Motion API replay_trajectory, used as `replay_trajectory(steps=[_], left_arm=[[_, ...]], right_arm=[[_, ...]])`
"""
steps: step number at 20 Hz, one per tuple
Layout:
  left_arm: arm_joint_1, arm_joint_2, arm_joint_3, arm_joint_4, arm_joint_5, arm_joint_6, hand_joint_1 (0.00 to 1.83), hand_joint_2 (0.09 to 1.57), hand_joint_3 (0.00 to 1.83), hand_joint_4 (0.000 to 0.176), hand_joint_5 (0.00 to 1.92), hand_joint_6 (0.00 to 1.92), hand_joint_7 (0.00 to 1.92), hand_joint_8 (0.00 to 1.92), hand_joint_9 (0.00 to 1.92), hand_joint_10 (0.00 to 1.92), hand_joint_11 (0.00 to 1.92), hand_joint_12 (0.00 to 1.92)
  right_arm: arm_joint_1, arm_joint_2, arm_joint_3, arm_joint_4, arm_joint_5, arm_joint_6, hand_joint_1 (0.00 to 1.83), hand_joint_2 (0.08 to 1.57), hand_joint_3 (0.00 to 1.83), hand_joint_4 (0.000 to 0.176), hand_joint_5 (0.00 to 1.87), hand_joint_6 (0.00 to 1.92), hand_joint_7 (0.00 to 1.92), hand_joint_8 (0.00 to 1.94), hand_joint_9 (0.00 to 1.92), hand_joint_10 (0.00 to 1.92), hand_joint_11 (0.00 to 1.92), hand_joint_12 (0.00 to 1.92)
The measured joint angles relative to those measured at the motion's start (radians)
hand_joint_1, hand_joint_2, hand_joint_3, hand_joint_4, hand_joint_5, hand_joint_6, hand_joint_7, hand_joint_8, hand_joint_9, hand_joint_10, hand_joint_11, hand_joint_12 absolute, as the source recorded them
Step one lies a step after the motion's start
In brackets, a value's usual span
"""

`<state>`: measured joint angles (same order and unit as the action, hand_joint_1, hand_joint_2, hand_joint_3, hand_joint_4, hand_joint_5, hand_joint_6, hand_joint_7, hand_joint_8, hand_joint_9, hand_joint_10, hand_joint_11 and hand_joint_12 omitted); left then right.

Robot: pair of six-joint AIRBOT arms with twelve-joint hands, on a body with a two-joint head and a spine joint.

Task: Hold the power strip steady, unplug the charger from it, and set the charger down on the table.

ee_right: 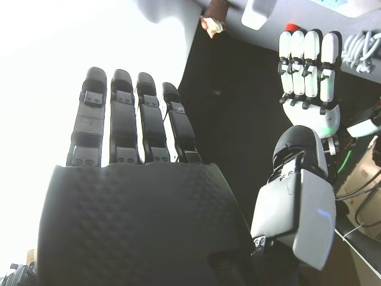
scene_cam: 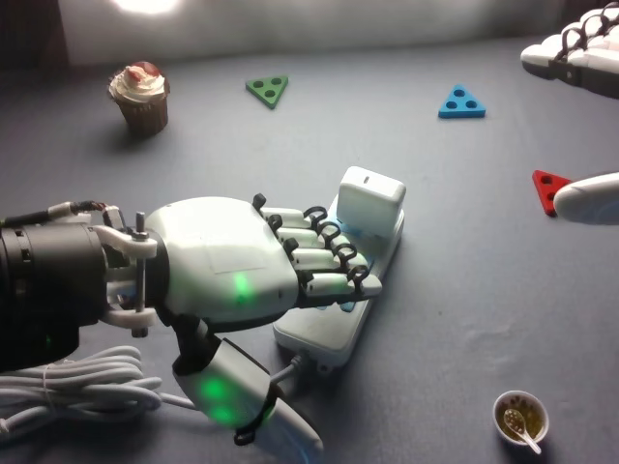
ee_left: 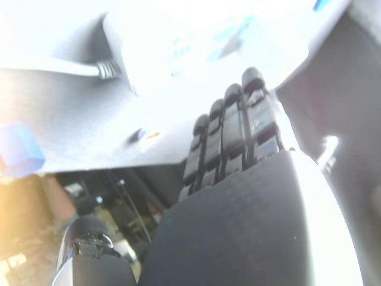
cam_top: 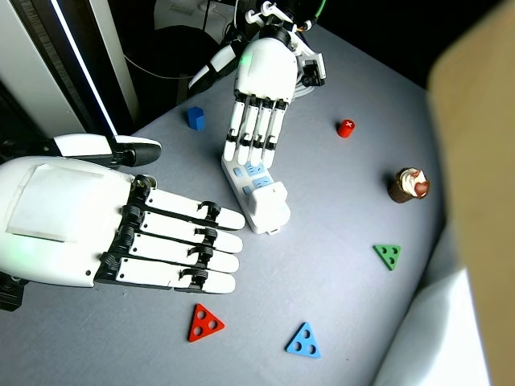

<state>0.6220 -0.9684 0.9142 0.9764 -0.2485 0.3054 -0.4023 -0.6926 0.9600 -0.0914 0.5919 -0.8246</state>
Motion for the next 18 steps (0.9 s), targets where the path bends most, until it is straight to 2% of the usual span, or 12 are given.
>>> replay_trajectory(steps=[7, 10, 12, 14, 16, 18], left_arm=[[0.008, -0.014, 0.013, 0.014, 0.028, 0.000, 0.00, 0.88, 0.01, 0.000, 0.04, 0.00, 0.08, 0.00, 0.07, 0.00, 0.07, 0.12], [0.019, -0.014, 0.013, 0.019, 0.035, 0.000, 0.00, 0.88, 0.00, 0.000, 0.03, 0.00, 0.06, 0.00, 0.06, 0.00, 0.05, 0.11], [0.020, -0.014, 0.014, 0.023, 0.040, 0.000, 0.00, 0.89, 0.00, 0.000, 0.04, 0.00, 0.07, 0.00, 0.06, 0.00, 0.05, 0.11], [0.031, -0.015, 0.014, 0.028, 0.040, 0.000, 0.00, 0.88, 0.00, 0.000, 0.02, 0.00, 0.06, 0.00, 0.05, 0.00, 0.05, 0.10], [0.032, -0.026, 0.021, 0.034, 0.050, 0.000, 0.00, 0.87, 0.00, 0.000, 0.01, 0.00, 0.05, 0.00, 0.05, 0.00, 0.04, 0.10], [0.031, -0.032, 0.021, 0.034, 0.052, 0.000, 0.00, 0.88, 0.00, 0.000, 0.03, 0.01, 0.07, 0.01, 0.06, 0.00, 0.05, 0.10]], right_arm=[[0.005, -0.002, 0.001, 0.001, -0.003, 0.000, 0.00, 0.96, 0.01, 0.000, 0.07, 0.00, 0.12, 0.00, 0.13, 0.00, 0.10, 0.07], [0.035, -0.012, 0.000, 0.026, -0.040, -0.005, 0.00, 1.04, 0.01, 0.000, 0.08, 0.00, 0.15, 0.01, 0.15, 0.01, 0.13, 0.07], [0.039, -0.020, 0.000, 0.045, -0.053, -0.011, 0.08, 1.07, 0.01, 0.000, 0.13, 0.00, 0.20, 0.01, 0.20, 0.01, 0.17, 0.08], [0.040, -0.025, -0.001, 0.044, -0.065, -0.015, 0.25, 1.08, 0.00, 0.000, 0.13, 0.00, 0.21, 0.00, 0.21, 0.01, 0.19, 0.08], [0.066, -0.036, -0.001, 0.045, -0.100, -0.028, 0.41, 1.07, 0.00, 0.000, 0.17, 0.01, 0.25, 0.02, 0.26, 0.02, 0.23, 0.09], [0.105, -0.055, 0.002, 0.048, -0.128, -0.031, 0.48, 1.09, 0.00, 0.000, 0.18, 0.01, 0.27, 0.01, 0.25, 0.01, 0.22, 0.09]])
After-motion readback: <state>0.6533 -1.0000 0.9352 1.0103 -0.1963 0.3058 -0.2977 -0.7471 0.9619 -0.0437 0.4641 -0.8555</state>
